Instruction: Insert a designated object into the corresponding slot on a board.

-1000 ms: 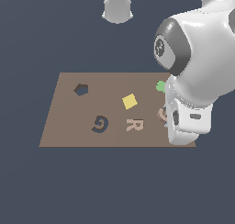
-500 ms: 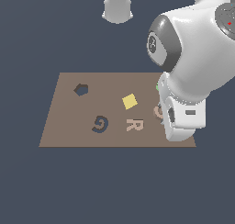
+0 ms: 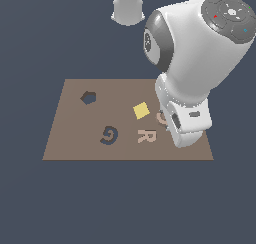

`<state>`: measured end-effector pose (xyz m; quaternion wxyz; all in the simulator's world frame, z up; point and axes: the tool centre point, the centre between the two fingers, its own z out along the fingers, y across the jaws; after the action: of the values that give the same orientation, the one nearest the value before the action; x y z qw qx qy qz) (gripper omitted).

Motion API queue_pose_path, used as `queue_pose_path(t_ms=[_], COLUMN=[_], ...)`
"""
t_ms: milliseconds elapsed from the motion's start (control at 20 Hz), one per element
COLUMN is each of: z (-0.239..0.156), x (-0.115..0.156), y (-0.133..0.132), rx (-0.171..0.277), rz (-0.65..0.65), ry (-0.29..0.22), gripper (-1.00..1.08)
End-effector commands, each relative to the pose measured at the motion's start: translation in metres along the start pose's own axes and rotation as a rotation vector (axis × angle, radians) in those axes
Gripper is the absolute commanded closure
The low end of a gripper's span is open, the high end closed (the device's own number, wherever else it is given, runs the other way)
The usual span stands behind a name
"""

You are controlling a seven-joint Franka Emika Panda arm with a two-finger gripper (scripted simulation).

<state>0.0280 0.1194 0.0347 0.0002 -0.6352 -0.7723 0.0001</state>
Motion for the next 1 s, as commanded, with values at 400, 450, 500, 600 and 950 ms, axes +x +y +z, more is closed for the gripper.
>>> queue_pose_path(t_ms=[400, 450, 500, 600, 950], z=[-0.002, -0.002, -0.002, -0.003, -0.004], x=[-0.053, -0.058, -0.063, -0.074, -0.112], y=[-0.019, -0.020, -0.020, -0.021, -0.019], rx=[-0.001, -0.001, -0.001, -0.001, -0.001], rz=[-0.317, -0.348, -0.379, -0.440, -0.650], ry=[0.000, 0.000, 0.000, 0.000, -0.001], gripper=[1.08, 1.08, 1.08, 1.08, 1.08])
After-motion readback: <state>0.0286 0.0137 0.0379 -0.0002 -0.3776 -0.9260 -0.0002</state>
